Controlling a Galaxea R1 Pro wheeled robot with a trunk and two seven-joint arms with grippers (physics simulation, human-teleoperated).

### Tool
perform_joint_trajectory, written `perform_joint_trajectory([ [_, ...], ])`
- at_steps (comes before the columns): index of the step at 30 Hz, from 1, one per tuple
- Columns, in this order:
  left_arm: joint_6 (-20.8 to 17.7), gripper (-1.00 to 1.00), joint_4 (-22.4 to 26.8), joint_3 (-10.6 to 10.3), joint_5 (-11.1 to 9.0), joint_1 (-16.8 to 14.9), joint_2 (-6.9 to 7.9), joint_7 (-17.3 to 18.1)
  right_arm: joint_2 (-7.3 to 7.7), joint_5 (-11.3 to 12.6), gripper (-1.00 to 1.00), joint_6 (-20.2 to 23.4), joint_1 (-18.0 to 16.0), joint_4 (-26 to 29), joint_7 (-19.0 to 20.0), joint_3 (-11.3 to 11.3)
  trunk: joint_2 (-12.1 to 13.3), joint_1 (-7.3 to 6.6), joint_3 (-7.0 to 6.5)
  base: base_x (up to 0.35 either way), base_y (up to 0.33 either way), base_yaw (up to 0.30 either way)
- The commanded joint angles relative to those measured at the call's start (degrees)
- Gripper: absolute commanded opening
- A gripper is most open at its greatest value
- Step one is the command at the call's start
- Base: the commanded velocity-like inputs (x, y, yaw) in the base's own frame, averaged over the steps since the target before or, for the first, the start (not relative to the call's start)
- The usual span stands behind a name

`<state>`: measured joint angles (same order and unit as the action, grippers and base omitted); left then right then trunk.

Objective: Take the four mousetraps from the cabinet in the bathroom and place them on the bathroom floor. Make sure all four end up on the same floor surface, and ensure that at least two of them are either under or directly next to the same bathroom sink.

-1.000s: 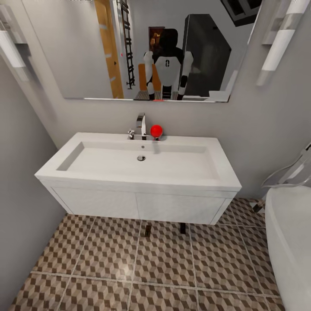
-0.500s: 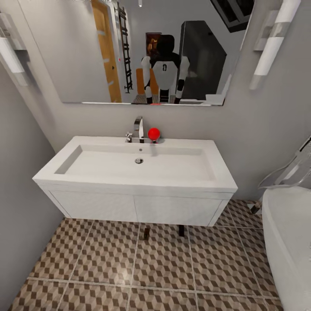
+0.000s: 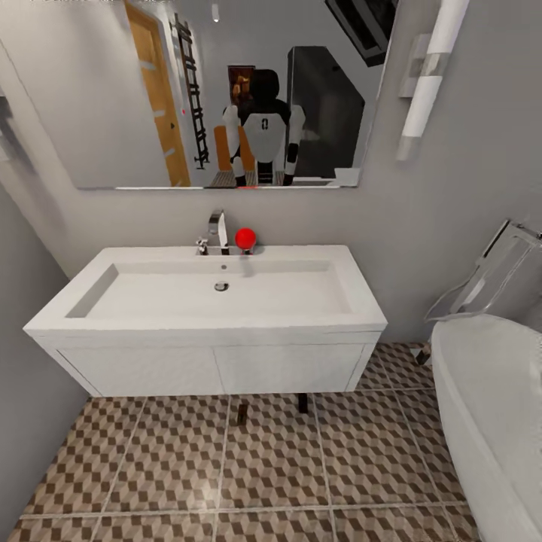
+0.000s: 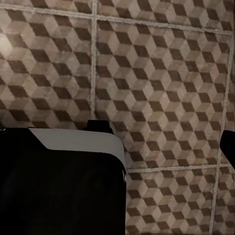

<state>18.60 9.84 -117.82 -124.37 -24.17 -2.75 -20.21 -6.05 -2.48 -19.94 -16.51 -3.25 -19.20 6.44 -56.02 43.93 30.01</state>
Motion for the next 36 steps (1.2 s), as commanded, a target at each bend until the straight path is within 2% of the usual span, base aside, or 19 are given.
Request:
perform_joint_trajectory([
  [1, 0.3, 1.0, 0.18, -0.48, -0.34, -0.07, 0.04, -0.35, -0.07, -0.14, 1.0, -0.17, -0.11, -0.27, -0.42, 0.38, -0.04, 0.01, 0.01, 0.0, 0.0, -0.118],
  [13, 0.3, 1.0, 0.52, -0.52, -0.34, -0.08, -0.03, -0.35, -0.27, 0.37, 1.0, -0.02, -0.11, -0.41, -0.37, 0.42, -0.04, 0.01, -0.08, 0.0, 0.0, -0.084],
  [18, 0.3, 1.0, 2.32, -0.51, -0.34, -0.08, 0.01, -0.35, -0.21, 0.54, 1.0, 0.01, -0.11, -0.44, -0.33, 0.42, -0.04, 0.01, 0.01, 0.0, 0.0, -0.247],
  [36, 0.3, 1.0, 2.54, -0.49, -0.34, -0.07, 0.02, -0.18, -0.24, 0.55, 1.0, -0.01, -0.11, -0.59, -0.31, 0.42, -0.04, 0.01, 0.01, 0.0, 0.0, -0.283],
])
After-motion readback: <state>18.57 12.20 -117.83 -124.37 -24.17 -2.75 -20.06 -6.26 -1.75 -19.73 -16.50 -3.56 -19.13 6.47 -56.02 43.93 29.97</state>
